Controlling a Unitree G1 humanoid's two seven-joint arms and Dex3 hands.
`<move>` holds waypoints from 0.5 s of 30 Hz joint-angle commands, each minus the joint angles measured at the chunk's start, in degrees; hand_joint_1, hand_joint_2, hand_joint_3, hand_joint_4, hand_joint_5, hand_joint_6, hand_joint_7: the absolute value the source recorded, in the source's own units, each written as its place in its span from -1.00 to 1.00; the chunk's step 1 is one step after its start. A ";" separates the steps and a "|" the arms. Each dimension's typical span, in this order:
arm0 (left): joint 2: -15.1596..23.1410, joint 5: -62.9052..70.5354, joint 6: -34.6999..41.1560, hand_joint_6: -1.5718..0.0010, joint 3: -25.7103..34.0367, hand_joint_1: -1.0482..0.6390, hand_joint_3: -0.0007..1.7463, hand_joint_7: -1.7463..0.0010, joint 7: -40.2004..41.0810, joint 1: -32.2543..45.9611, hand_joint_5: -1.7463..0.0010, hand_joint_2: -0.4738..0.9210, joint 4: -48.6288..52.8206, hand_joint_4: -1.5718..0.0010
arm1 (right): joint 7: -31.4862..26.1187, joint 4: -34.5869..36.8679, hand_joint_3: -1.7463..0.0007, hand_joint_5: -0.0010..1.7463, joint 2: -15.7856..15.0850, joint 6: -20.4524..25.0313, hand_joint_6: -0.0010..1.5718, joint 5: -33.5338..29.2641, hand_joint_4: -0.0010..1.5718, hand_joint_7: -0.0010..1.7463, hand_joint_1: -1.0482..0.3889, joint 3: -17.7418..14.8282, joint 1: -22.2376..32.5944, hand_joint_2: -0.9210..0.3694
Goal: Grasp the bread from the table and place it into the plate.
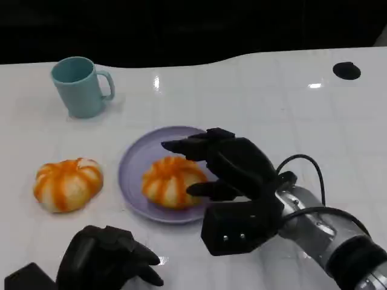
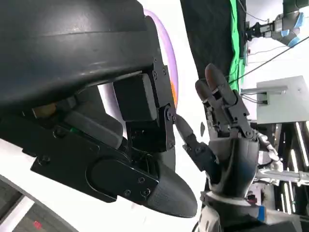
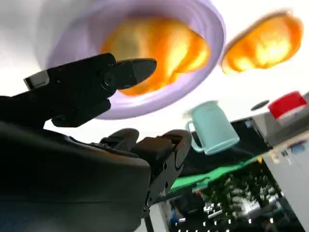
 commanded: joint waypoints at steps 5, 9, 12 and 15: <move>0.59 0.20 -0.23 -1.00 0.07 -1.00 -1.00 0.71 0.54 0.13 0.41 0.94 0.18 -0.93 | 5.51 -10.66 0.94 -0.55 -4.29 0.72 -0.56 3.89 -0.92 -1.00 -0.09 -2.42 5.73 -1.00; 0.54 0.32 -0.19 -1.00 0.07 -1.00 -1.00 0.71 0.72 0.03 0.40 0.94 0.23 -0.93 | 5.53 -14.62 0.96 -0.48 -6.24 -1.44 -0.51 5.62 -0.85 -0.98 -0.08 -3.62 8.78 -1.00; 0.42 0.06 0.23 -1.00 0.11 -1.00 -1.00 0.70 0.67 0.01 0.40 0.94 0.08 -0.94 | 6.81 -18.00 0.96 -0.44 -7.23 -2.16 -0.47 7.66 -0.80 -0.96 -0.05 -4.99 11.41 -1.00; 0.43 0.16 -0.60 -1.00 0.19 -1.00 -1.00 0.70 0.54 -0.23 0.40 0.95 0.58 -0.93 | 8.08 -21.11 0.96 -0.39 -7.75 -3.20 -0.39 10.72 -0.71 -0.93 0.01 -6.54 14.24 -1.00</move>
